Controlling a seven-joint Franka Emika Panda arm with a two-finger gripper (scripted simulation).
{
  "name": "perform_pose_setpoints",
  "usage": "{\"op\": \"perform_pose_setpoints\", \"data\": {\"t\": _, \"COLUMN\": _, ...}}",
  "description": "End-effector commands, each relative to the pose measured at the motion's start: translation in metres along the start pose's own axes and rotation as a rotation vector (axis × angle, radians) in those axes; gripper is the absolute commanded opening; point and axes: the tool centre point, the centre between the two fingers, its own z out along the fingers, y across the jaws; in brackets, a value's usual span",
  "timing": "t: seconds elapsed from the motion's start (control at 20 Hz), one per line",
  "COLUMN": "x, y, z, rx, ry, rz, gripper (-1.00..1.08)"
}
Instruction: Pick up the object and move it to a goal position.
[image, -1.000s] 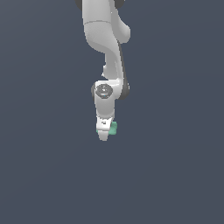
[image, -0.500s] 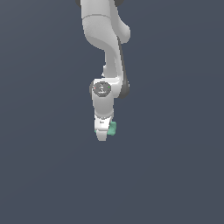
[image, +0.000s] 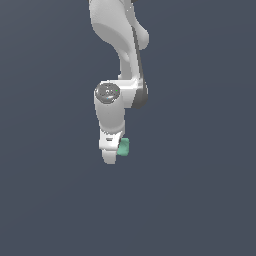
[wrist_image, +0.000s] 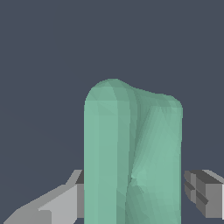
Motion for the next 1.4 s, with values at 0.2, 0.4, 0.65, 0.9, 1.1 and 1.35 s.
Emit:
{"op": "perform_pose_setpoints", "data": {"t": 0.2, "x": -0.01, "y": 0.034, "z": -0.052, "rx": 0.002, "ry": 0.001, "rz": 0.0, "gripper": -1.0}}
{"op": "perform_pose_setpoints", "data": {"t": 0.4, "x": -0.016, "y": 0.053, "z": -0.08, "rx": 0.004, "ry": 0.001, "rz": 0.0, "gripper": -1.0}}
{"op": "perform_pose_setpoints", "data": {"t": 0.65, "x": -0.022, "y": 0.074, "z": -0.109, "rx": 0.005, "ry": 0.0, "rz": 0.001, "gripper": -1.0}}
{"op": "perform_pose_setpoints", "data": {"t": 0.9, "x": -0.027, "y": 0.09, "z": -0.131, "rx": 0.006, "ry": -0.001, "rz": 0.001, "gripper": -1.0}}
{"op": "perform_pose_setpoints", "data": {"t": 1.1, "x": -0.029, "y": 0.099, "z": -0.142, "rx": 0.007, "ry": -0.002, "rz": 0.002, "gripper": -1.0}}
{"op": "perform_pose_setpoints", "data": {"t": 1.35, "x": -0.031, "y": 0.106, "z": -0.15, "rx": 0.007, "ry": -0.002, "rz": 0.002, "gripper": -1.0}}
